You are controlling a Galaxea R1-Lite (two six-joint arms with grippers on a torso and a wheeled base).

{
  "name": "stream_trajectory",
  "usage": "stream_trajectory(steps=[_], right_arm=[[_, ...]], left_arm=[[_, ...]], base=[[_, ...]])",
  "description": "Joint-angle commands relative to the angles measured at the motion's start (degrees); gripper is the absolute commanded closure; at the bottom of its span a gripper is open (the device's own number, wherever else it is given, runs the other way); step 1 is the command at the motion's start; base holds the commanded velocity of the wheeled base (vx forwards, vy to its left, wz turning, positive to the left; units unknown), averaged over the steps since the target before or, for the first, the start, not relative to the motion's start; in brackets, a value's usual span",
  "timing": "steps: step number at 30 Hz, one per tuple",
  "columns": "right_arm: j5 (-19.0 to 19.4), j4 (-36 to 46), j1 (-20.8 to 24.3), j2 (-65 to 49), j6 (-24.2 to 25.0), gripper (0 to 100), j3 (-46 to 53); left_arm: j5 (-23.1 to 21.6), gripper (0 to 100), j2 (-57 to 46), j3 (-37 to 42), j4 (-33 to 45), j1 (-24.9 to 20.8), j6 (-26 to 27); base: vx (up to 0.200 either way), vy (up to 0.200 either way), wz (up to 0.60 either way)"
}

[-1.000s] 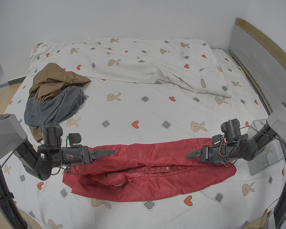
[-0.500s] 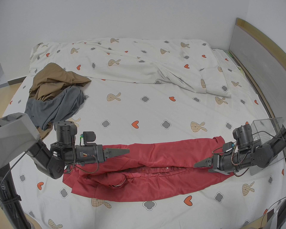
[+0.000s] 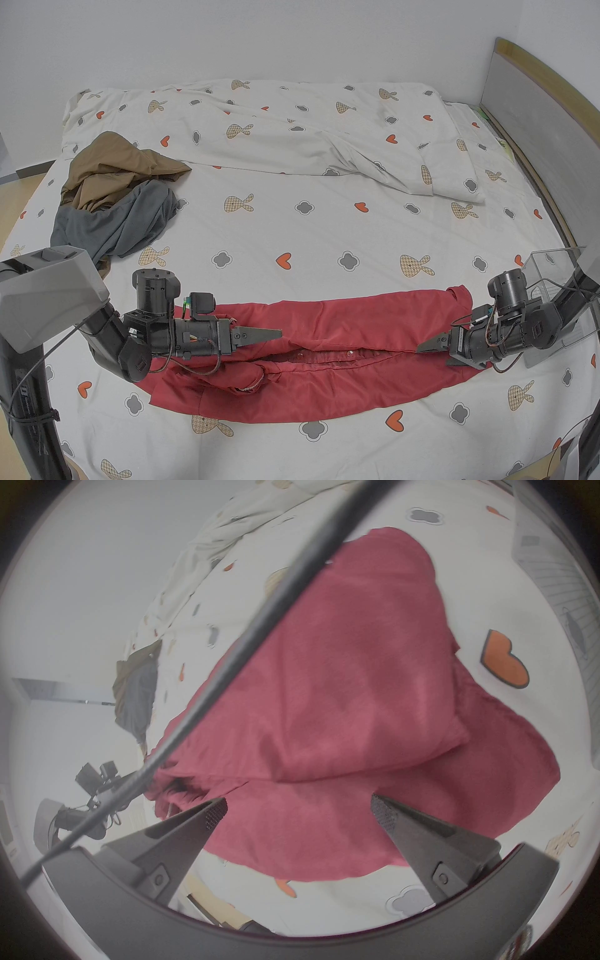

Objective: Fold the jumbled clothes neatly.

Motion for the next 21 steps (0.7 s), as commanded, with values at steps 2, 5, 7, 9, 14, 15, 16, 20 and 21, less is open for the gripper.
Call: stream_trajectory(steps=[2, 5, 7, 9, 14, 15, 16, 20, 21], right_arm=[[-1.7, -0.1, -3.9, 2.6, 0.1, 0, -2.1], [-1.9, -0.1, -6.3, 2.4, 0.1, 0, -3.2], [-1.8, -0.1, -6.9, 2.3, 0.1, 0, -3.6], [-1.7, -0.1, -7.9, 0.7, 0.2, 0, -4.5], [-1.5, -0.1, -7.9, -0.6, 1.9, 0, -5.1], [-1.4, -0.1, -7.7, -0.7, 3.0, 0, -5.1], [-1.4, -0.1, -7.5, -0.9, 3.6, 0, -5.1], [-1.4, -0.1, -7.4, -0.7, 3.6, 0, -5.1], [-1.4, -0.1, -7.4, -0.7, 3.6, 0, -5.1]], left_arm=[[0.0, 0, 1.5, 0.3, 0.0, 0.1, 0.0], [0.0, 0, 1.5, 0.9, 0.0, 0.2, 0.0], [0.0, 0, 1.5, 1.1, 0.0, 0.2, 0.0], [0.0, 0, 1.4, 1.5, -0.1, 0.3, 0.1], [0.0, 0, 1.4, 1.5, -0.1, 0.4, 0.1], [0.0, 0, 1.3, 1.5, -0.1, 0.3, 0.1], [0.0, 0, 1.3, 1.5, -0.1, 0.4, 0.1], [0.0, 0, 1.3, 1.5, -0.1, 0.5, 0.1], [0.0, 0, 1.3, 1.5, -0.1, 0.5, 0.1]], base=[[0.000, 0.000, 0.00], [0.000, 0.000, 0.00], [0.000, 0.000, 0.00], [0.000, 0.000, 0.00], [0.000, 0.000, 0.00], [0.000, 0.000, 0.00], [0.000, 0.000, 0.00], [0.000, 0.000, 0.00], [0.000, 0.000, 0.00]])
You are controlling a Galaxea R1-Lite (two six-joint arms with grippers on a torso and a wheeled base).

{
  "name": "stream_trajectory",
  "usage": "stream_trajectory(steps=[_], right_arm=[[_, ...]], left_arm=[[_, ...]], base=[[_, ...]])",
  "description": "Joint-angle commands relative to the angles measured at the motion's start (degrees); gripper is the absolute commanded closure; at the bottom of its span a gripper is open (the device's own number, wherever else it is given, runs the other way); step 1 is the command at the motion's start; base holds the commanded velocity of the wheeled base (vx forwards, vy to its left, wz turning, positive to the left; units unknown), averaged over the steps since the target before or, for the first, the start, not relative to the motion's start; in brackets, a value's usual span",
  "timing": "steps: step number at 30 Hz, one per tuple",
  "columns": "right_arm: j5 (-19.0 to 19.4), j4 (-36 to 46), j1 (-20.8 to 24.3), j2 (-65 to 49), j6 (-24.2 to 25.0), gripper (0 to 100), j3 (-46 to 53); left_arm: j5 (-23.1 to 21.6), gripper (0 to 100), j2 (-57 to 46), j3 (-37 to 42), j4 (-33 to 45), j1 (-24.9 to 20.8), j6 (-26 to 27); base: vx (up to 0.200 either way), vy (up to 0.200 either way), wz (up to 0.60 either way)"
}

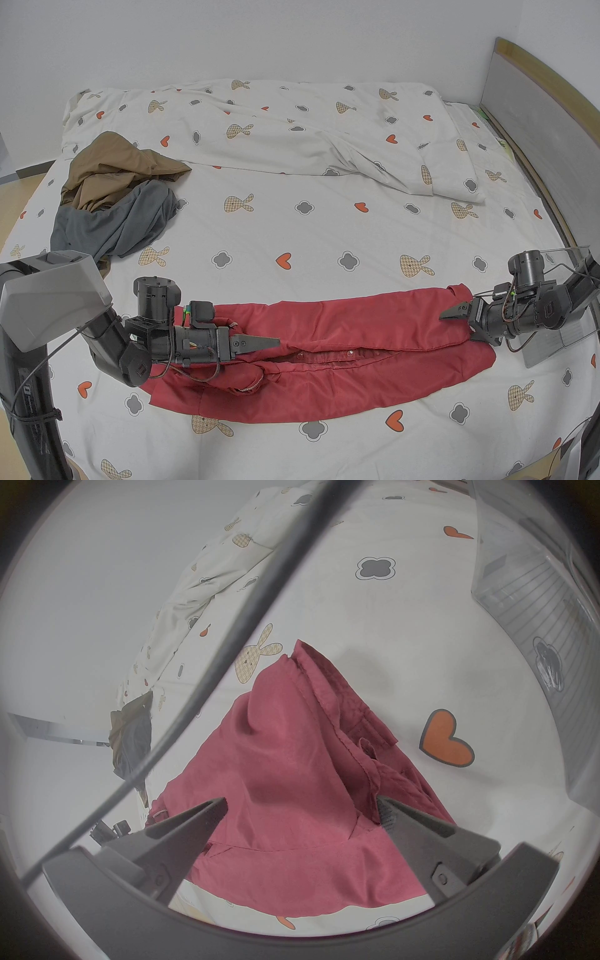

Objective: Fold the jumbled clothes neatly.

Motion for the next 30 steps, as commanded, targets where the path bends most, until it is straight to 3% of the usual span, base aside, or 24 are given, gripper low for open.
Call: stream_trajectory(steps=[1, 9, 21, 30], right_arm=[[0.0, 0.0, 0.1, -0.3, 0.0, 100, 0.0], [0.0, 0.0, -0.1, -0.4, 0.0, 100, -0.4], [0.0, 0.7, -1.6, -3.4, 0.2, 100, -12.6], [-0.1, 0.8, -2.1, -4.3, -1.4, 100, -10.6]], left_arm=[[0.0, 0, 0.0, 0.0, 0.0, 0.2, 0.0], [0.0, 0, 0.1, 0.1, 0.0, 0.2, 0.0], [0.0, 0, -1.7, 2.3, -0.4, -1.4, 0.0], [0.0, 0, -4.6, 7.1, -0.4, -4.9, 0.0]], base=[[0.000, 0.000, 0.00], [0.000, 0.000, 0.00], [0.000, 0.000, 0.00], [0.000, 0.000, 0.00]])
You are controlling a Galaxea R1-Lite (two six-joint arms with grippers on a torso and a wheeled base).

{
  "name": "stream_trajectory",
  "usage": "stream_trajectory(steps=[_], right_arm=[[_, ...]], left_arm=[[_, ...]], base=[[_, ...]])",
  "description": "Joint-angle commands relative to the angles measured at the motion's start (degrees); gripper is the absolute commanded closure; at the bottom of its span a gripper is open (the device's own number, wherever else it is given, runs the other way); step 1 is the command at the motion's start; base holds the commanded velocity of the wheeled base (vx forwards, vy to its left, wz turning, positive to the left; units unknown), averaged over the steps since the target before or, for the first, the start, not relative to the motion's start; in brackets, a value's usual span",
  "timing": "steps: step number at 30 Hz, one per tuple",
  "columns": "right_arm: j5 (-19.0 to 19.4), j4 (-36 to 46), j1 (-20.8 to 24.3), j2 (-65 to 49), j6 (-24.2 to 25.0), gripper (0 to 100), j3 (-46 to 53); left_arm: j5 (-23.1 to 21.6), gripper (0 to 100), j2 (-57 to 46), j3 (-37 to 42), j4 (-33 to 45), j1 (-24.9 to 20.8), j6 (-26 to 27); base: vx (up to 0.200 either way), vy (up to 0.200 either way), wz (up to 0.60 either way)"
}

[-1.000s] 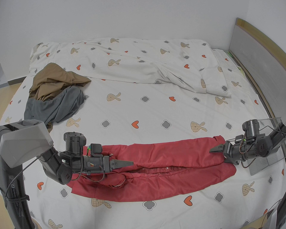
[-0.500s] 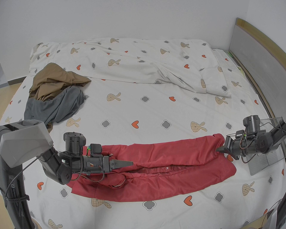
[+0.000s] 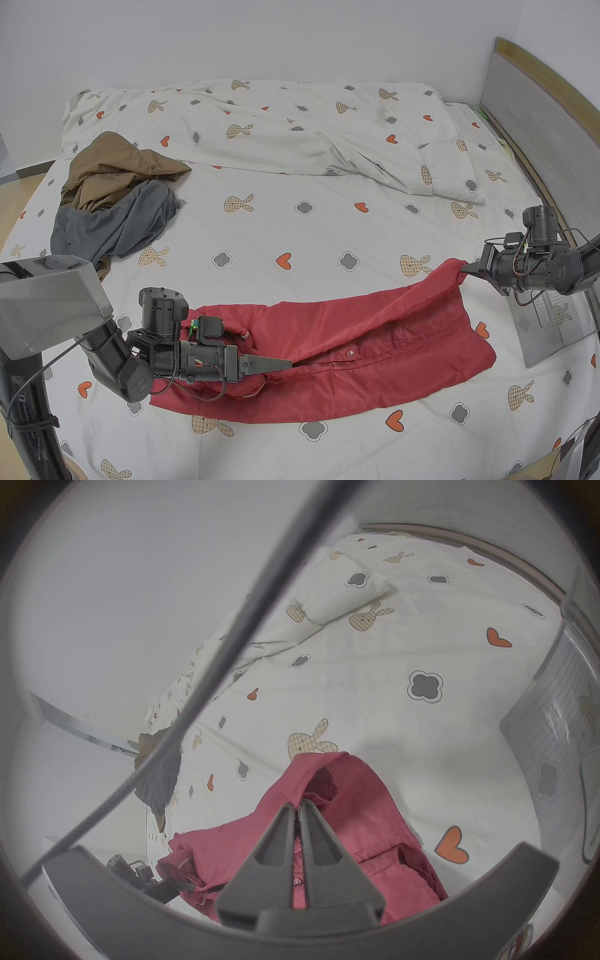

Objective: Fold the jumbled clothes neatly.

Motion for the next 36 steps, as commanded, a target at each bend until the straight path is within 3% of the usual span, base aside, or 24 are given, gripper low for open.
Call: stream_trajectory(steps=[1, 15, 16, 21, 30, 35, 36], right_arm=[[0.0, 0.0, -0.8, -0.5, -1.4, 100, 1.9], [-0.6, 0.1, -3.7, 4.2, -7.0, 100, 5.5], [-0.6, 0.1, -3.7, 4.3, -7.0, 0, 5.7], [-0.6, 0.0, -3.8, 3.3, -7.1, 0, 7.1], [0.2, 0.2, -2.6, -8.5, -5.7, 0, 8.7], [2.8, -0.5, 3.0, -11.4, -0.6, 0, 6.9], [5.3, -0.5, 4.9, -10.6, 1.2, 0, 5.4]], left_arm=[[0.0, 0, -1.8, 1.8, 0.0, -1.0, -0.1], [0.0, 0, -0.9, 2.0, 0.1, -0.9, -0.1], [0.0, 0, -0.9, 2.0, 0.1, -0.9, -0.1], [0.0, 0, -1.0, 2.0, 0.0, -1.0, -0.1], [0.0, 0, -3.6, 2.7, 0.0, -1.3, 0.0], [0.1, 0, -11.8, 5.3, -0.2, -2.7, -0.1], [0.1, 0, -15.0, 5.8, -0.2, -2.8, -0.5]], base=[[0.000, 0.000, 0.00], [0.000, 0.000, 0.00], [0.000, 0.000, 0.00], [0.000, 0.000, 0.00], [0.000, 0.000, 0.00], [0.000, 0.000, 0.00], [0.000, 0.000, 0.00]])
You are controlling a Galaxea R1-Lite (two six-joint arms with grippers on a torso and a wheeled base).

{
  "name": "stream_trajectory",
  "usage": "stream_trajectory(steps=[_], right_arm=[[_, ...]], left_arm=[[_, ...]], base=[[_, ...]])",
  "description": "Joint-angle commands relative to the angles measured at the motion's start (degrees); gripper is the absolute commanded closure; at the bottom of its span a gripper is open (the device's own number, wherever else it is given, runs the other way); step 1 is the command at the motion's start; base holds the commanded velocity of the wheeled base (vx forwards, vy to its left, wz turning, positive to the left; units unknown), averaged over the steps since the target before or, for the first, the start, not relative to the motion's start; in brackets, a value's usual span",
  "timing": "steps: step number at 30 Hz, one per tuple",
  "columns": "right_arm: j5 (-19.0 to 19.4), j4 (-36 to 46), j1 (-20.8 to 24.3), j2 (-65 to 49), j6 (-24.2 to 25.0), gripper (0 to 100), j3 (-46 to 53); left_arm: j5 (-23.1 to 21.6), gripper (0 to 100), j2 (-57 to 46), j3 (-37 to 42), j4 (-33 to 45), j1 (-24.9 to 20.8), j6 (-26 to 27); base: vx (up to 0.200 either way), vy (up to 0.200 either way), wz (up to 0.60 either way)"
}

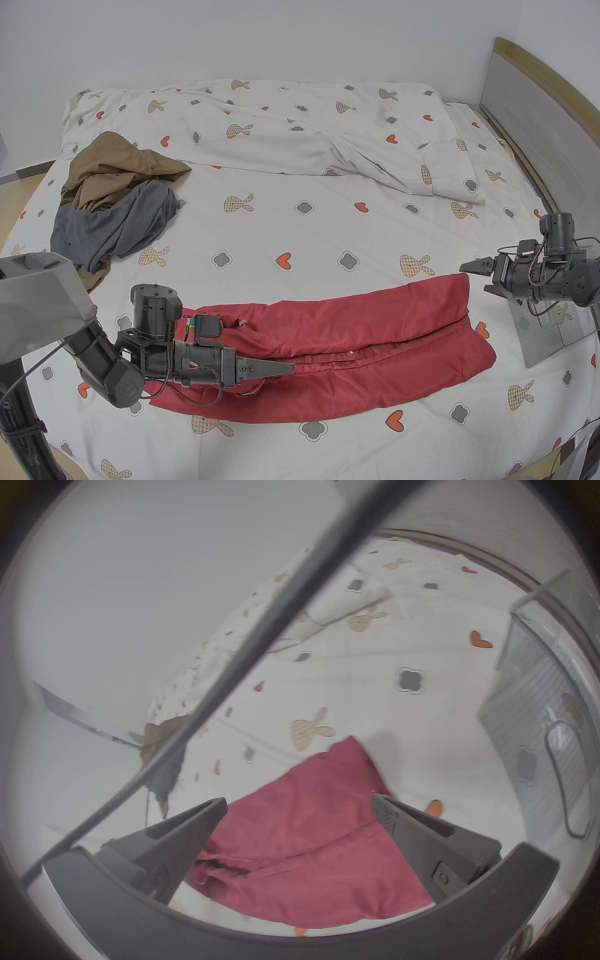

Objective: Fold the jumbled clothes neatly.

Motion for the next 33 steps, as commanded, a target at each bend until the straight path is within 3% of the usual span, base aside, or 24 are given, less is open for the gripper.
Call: stream_trajectory(steps=[1, 3, 8, 9, 16, 24, 33], right_arm=[[5.3, -0.4, 6.2, -2.4, 5.0, 0, -3.9], [7.1, -0.5, 7.1, 3.7, 6.3, 0, -7.2], [7.1, -0.5, 8.5, 14.4, 7.2, 0, -13.1], [7.1, -0.4, 8.6, 19.9, 7.2, 0, -16.1], [7.4, -0.5, 7.0, 26.0, 7.1, 0, -18.1], [7.5, -0.5, 6.3, 24.4, 7.2, 0, -15.1], [7.1, -0.4, 6.3, 21.3, 7.2, 0, -11.8]], left_arm=[[0.1, 0, -11.1, 2.4, 0.0, -0.8, -0.6], [0.1, 0, -13.8, 3.0, 0.1, -0.1, -1.1], [1.1, 0, -14.4, 2.6, 0.5, 5.6, -1.9], [1.2, 0, -12.3, 2.6, 0.5, 10.7, -2.0], [1.2, 0, -4.1, 2.1, -0.2, 20.1, -0.4], [1.1, 0, 0.4, 1.3, -0.1, 21.3, 2.0], [1.1, 0, 1.1, 6.7, 0.0, 20.7, 2.3]], base=[[0.000, 0.000, 0.00], [0.000, 0.000, 0.00], [0.000, 0.000, 0.00], [0.000, 0.000, 0.00], [0.000, 0.000, 0.00], [0.000, 0.000, 0.00], [0.000, 0.000, 0.00]])
